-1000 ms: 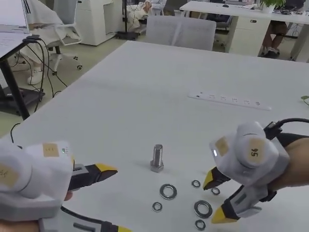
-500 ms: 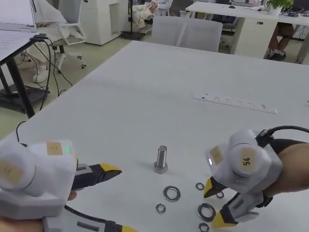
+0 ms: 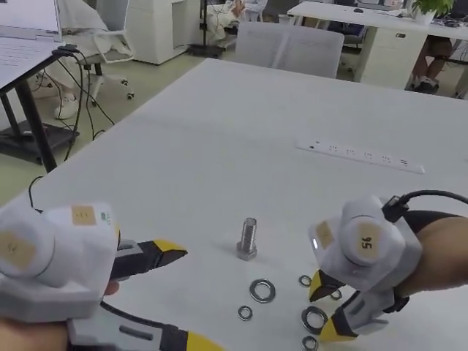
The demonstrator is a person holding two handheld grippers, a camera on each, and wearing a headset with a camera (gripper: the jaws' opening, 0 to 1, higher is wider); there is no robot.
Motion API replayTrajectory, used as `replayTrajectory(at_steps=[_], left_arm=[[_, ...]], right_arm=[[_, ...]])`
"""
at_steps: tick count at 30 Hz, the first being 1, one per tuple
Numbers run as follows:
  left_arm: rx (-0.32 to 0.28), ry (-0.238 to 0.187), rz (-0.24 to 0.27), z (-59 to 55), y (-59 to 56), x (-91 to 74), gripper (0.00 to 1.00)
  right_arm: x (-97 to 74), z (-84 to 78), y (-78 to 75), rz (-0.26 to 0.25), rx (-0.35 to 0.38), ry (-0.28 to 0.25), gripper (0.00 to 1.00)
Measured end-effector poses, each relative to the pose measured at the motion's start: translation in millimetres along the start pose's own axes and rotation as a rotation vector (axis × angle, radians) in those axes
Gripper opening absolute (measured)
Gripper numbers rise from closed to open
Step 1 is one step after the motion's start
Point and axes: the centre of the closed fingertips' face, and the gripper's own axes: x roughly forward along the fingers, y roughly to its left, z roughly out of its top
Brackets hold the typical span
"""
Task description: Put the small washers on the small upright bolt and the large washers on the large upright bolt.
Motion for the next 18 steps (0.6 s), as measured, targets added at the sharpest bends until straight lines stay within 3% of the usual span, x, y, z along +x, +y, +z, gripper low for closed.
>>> replayTrajectory(at_steps=[18], left_arm=[[-0.001,-0.016,-0.001,2.1,-0.1,-1.3,0.84]], right_arm=[[1.6,1.0,0.8,0.033,-0.011,0.034,0.25]])
